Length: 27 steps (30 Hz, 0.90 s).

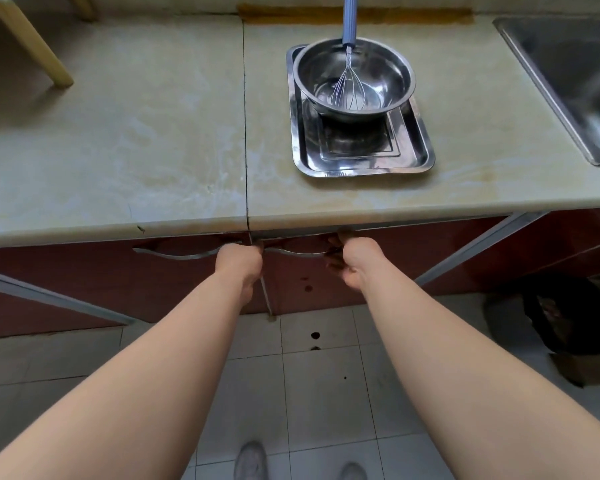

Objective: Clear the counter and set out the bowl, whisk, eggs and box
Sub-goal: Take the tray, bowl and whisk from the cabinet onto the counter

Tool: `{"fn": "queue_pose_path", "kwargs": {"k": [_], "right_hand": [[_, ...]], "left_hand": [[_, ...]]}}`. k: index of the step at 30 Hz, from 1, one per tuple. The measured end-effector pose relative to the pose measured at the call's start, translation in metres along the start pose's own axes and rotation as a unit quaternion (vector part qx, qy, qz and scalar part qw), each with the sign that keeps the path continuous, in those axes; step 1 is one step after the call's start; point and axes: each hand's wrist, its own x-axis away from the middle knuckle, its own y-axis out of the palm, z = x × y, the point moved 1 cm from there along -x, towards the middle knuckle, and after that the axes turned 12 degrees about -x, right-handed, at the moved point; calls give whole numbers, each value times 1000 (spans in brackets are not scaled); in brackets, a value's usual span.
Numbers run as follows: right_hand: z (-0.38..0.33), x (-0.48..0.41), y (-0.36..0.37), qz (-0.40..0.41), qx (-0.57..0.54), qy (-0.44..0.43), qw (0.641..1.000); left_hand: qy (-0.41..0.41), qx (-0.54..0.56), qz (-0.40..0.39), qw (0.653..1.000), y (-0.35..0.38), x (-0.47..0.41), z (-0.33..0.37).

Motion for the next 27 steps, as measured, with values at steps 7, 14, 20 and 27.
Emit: {"fn": "queue_pose_path", "kwargs": {"k": [7, 14, 20, 27], "right_hand": [[-7, 27, -16, -9, 18, -23, 1000], [-48, 96, -51, -63, -14, -12, 998], [-102, 157, -103, -75, -35, -55, 995], [-173, 243, -175, -64, -48, -166, 983]], "left_hand": [[-16, 34, -13, 999, 7, 29, 12], [-22, 78, -74, 994, 34, 110, 45], [12, 126, -122, 984, 73, 189, 87], [85, 141, -201, 966, 129, 292, 132]]}}
